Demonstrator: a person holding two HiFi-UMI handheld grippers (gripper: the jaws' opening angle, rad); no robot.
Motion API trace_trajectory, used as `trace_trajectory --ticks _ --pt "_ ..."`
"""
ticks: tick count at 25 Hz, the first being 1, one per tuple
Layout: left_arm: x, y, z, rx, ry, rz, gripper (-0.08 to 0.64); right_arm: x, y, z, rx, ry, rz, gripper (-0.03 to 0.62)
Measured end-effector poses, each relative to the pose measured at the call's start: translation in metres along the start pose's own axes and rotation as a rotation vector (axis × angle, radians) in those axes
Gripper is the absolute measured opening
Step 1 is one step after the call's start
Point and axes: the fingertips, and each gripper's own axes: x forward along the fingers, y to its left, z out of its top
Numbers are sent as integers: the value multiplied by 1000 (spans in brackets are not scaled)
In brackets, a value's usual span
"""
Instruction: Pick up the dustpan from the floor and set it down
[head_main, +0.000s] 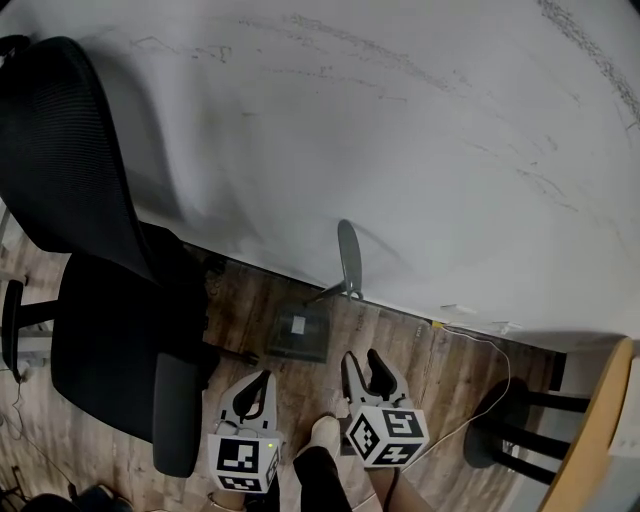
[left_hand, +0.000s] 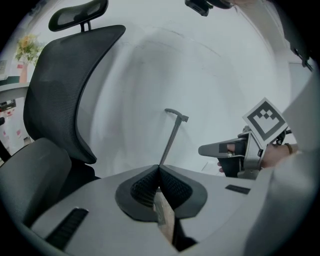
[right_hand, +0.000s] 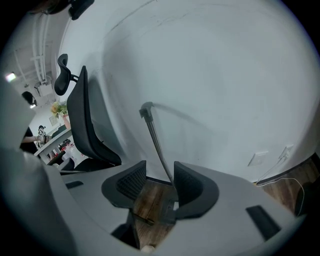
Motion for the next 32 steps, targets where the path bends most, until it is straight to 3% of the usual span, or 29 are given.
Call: trace_trajectory --ticks 24,32 --pt "1 11 -10 17 28 -4 17 69 15 34 4 -44 27 190" --pt "0 12 -13 12 31 -2 17 80 20 51 -53 -74 33 190"
